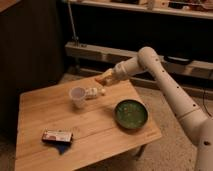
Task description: Place the pepper in the ceramic cup
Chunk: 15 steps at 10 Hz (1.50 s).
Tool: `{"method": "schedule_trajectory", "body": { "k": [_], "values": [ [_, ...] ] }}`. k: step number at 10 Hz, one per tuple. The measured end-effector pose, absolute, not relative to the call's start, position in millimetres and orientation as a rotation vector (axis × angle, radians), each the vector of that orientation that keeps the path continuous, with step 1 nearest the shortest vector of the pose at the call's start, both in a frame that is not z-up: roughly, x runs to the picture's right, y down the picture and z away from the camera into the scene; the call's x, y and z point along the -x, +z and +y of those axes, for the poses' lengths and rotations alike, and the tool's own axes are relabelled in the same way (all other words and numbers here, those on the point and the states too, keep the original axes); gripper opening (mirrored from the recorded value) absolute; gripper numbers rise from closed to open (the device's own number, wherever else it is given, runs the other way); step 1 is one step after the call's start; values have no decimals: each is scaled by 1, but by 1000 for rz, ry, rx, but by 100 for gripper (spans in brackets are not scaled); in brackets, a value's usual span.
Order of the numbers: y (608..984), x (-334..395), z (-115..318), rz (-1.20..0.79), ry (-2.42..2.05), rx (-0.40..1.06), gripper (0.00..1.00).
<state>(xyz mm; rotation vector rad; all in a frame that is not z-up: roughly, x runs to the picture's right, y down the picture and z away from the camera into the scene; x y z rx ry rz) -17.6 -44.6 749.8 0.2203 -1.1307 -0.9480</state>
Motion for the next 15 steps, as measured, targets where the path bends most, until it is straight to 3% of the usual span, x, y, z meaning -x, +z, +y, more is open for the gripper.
{"method": "schedule_trajectory", "body": {
  "k": [3,7,11,15],
  "values": [
    [718,43,-21,-1144,-944,-247,0],
    [714,44,-18,-1174,-922,-243,0],
    [700,55,-11,-1418,-764,-155,0],
    [692,63,-4,-1316,-814,-163,0]
  ]
}}
